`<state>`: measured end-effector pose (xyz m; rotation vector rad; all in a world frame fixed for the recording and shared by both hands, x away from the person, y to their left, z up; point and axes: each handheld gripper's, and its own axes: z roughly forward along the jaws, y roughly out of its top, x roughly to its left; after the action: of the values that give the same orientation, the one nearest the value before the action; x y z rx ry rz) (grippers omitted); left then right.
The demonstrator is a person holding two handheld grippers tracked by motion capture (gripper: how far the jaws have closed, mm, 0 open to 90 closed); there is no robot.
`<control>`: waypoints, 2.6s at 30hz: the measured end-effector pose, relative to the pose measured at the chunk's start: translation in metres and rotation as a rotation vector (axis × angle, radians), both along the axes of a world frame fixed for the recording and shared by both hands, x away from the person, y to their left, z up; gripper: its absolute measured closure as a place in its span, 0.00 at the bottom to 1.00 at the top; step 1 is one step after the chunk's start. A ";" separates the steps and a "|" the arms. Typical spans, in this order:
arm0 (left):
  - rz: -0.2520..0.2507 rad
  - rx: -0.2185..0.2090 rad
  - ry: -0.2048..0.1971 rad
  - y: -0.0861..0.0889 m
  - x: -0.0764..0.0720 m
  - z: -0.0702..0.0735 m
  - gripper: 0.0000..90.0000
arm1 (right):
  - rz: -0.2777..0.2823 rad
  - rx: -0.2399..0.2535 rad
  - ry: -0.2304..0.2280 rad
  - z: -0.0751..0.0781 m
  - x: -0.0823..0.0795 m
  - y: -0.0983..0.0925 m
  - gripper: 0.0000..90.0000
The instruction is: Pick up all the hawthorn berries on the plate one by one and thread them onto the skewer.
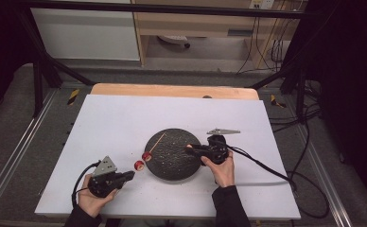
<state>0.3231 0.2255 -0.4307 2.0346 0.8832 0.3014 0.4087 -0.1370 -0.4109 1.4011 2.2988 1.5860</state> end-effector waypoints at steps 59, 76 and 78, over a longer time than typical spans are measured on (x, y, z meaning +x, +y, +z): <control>0.043 -0.113 -0.055 -0.079 -0.006 0.004 0.98 | -0.354 0.693 -0.109 0.011 0.003 -0.005 0.71; 0.032 -0.130 -0.065 -0.092 -0.006 0.004 0.98 | -0.358 0.739 -0.108 0.012 0.002 -0.005 0.71; 0.037 -0.135 -0.063 -0.093 -0.006 0.004 0.98 | -0.356 0.740 -0.110 0.012 0.001 -0.005 0.71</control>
<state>0.3170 0.1323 -0.4263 1.8762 0.8791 0.3162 0.4100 -0.1417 -0.3988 1.6410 1.3188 2.4019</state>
